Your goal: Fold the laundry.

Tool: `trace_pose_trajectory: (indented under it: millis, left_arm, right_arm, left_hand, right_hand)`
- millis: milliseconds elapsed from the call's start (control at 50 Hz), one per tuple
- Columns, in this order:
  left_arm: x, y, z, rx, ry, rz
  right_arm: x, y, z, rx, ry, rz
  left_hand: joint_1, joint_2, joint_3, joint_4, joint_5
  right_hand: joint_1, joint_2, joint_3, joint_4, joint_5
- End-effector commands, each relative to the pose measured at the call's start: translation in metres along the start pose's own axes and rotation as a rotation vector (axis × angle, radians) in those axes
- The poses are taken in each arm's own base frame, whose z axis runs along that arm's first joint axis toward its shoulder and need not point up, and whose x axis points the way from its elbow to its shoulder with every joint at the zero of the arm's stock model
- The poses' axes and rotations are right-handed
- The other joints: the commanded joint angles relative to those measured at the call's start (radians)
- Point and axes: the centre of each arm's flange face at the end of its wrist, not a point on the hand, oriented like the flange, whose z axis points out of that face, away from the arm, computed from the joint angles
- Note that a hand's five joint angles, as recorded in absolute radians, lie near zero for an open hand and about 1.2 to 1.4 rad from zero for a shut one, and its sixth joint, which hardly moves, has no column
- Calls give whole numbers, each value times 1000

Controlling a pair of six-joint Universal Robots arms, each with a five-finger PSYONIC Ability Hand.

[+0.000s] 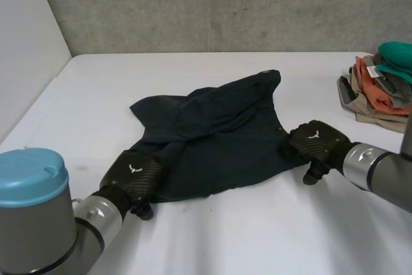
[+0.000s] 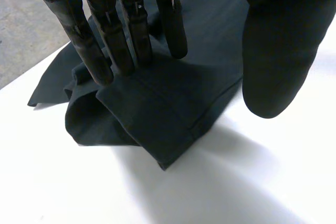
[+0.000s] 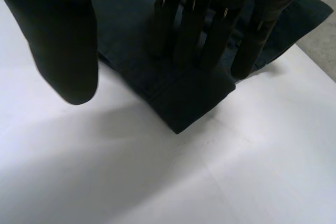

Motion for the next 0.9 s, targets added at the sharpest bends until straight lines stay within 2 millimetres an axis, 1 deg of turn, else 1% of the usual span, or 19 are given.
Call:
trace_pose_trajectory:
  millis: [20,80,120,160,240,300,420,480,560,660,700,720,740,760,780,820,860,880,900]
  left_arm:
    - [-6,0,24,60,-40,2]
    - [-7,-2,33,88,-51,2]
    - [-6,1,40,88,-52,4]
    - [-6,2,45,83,-52,4]
    - [-4,7,55,69,-46,23]
    - [-4,8,62,69,-49,50]
    - [-9,1,70,99,-72,91]
    - [-11,-2,76,125,-93,95]
    - [-11,-2,82,145,-102,97]
    - [-9,6,91,125,-98,97]
    - [-9,5,92,127,-98,97]
    - [-10,5,92,129,-101,96]
    - [-10,4,92,130,-101,96]
    - [-10,4,92,133,-102,96]
    - [-12,2,92,139,-108,94]
    - [-15,-3,90,152,-118,93]
    - [-19,-13,86,178,-130,93]
    - [-22,-24,81,207,-141,92]
    - [-24,-29,78,221,-147,92]
  right_arm:
    - [3,15,30,67,47,-40]
    - [6,17,36,94,74,-59]
    - [6,19,40,101,78,-53]
    - [6,22,43,98,76,-40]
    - [8,24,50,108,80,-14]
    - [5,22,55,124,80,-14]
    - [4,12,64,177,117,-60]
    - [0,10,69,187,117,-71]
    - [-2,6,76,197,117,-83]
    - [0,8,84,195,129,-91]
    - [1,8,86,200,136,-95]
    - [2,8,90,208,145,-102]
    - [2,8,91,210,147,-107]
    - [2,7,95,222,159,-116]
    - [4,6,96,227,169,-122]
    - [7,5,98,233,201,-130]
    - [9,4,98,231,218,-130]
    - [12,2,97,232,236,-132]
    - [13,-1,96,232,242,-134]
  left_hand:
    - [42,44,41,49,56]
    - [30,32,30,37,44]
    - [30,32,30,37,44]
    - [30,32,30,37,44]
    - [36,38,36,43,50]
    - [51,53,50,57,64]
    - [203,205,203,210,217]
    - [379,381,378,385,392]
    - [409,411,408,416,423]
    - [441,443,440,448,455]
    - [529,531,528,536,543]
    - [628,630,628,635,642]
    - [667,669,666,674,681]
    - [746,748,745,752,759]
    - [822,824,821,828,835]
    - [823,824,822,829,836]
    - [823,824,822,829,836]
    - [823,824,822,829,836]
    - [823,824,822,829,836]
  right_hand:
    - [-42,-43,-33,-29,-19]
    - [-107,-108,-98,-94,-83]
    - [-194,-196,-185,-181,-171]
    - [-221,-223,-212,-208,-198]
    - [-198,-199,-189,-185,-175]
    - [-166,-167,-157,-153,-142]
    - [-101,-102,-92,-88,-78]
    - [-54,-55,-45,-41,-31]
    - [13,12,22,26,37]
    - [52,50,61,65,75]
    - [98,97,108,111,122]
    - [200,199,210,213,224]
    - [265,264,274,278,289]
    - [432,430,441,445,455]
    - [515,513,524,528,538]
    - [725,723,734,738,748]
    - [726,724,735,739,749]
    - [726,724,735,739,749]
    - [726,724,735,739,749]
